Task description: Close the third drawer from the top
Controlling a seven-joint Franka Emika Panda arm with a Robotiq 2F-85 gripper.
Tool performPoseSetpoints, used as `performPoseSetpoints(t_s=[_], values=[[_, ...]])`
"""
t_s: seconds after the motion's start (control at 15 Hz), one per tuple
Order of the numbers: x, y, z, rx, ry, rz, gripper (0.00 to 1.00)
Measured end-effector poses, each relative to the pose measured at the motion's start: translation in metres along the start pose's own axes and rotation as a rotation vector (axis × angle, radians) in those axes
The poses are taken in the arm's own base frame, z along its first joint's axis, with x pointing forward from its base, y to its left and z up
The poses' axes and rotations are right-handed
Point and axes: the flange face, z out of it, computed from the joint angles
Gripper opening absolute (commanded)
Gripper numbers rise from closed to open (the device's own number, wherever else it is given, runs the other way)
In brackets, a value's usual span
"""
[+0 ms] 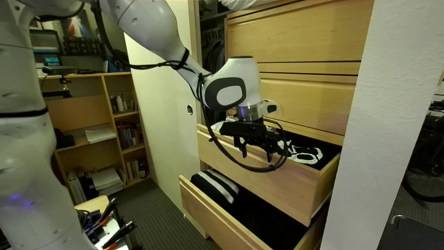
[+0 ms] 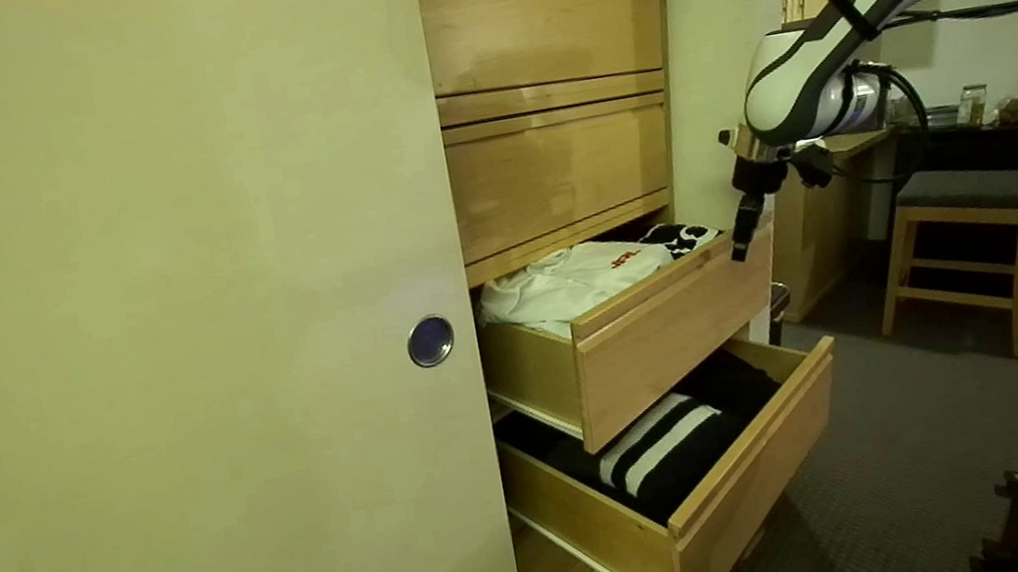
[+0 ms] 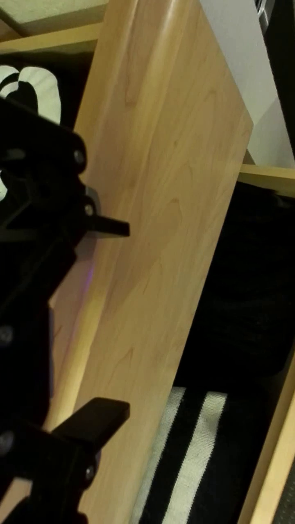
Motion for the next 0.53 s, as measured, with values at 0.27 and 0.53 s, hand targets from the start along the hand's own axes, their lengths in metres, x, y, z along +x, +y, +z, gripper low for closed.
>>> performPoseSetpoints(t_s=[0.27, 0.53], values=[[0.0, -0.002, 0.01, 0.03, -0.038, -0.006, 1.0], [0.005, 0.006, 0.024, 0.039, -0.059, -0.003, 1.0]])
